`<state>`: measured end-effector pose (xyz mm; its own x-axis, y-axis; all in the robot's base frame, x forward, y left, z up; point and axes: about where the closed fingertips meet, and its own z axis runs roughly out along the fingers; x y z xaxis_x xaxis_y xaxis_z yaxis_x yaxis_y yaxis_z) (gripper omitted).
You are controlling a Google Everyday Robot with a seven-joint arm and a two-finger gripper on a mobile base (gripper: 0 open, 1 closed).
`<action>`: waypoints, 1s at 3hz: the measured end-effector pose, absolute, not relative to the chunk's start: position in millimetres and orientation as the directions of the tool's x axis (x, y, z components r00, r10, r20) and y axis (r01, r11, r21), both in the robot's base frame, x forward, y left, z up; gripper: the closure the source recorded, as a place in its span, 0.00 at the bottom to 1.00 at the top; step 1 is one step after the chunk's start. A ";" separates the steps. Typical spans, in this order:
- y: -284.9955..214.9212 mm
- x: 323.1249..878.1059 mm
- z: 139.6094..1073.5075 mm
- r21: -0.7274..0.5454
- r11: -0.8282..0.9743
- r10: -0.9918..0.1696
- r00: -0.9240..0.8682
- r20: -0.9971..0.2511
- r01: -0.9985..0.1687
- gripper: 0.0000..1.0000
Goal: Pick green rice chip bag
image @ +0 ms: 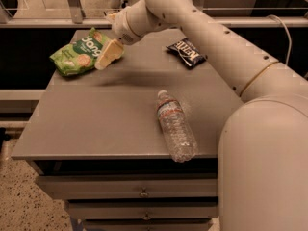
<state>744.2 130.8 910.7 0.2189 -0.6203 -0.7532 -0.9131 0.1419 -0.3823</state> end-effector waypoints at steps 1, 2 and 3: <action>154.8 764.6 878.4 -0.342 0.188 -0.605 0.166 -0.778 -0.921 0.00; 165.9 778.1 861.7 -0.321 0.211 -0.598 0.138 -0.789 -0.923 0.00; 175.7 789.7 854.8 -0.285 0.239 -0.583 0.098 -0.807 -0.928 0.23</action>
Offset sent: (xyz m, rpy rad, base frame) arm 0.0519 0.0428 -0.0646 0.0607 0.0750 -0.0937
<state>789.7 175.7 854.8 0.0976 -0.5828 -0.8067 -0.9284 0.2386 -0.2848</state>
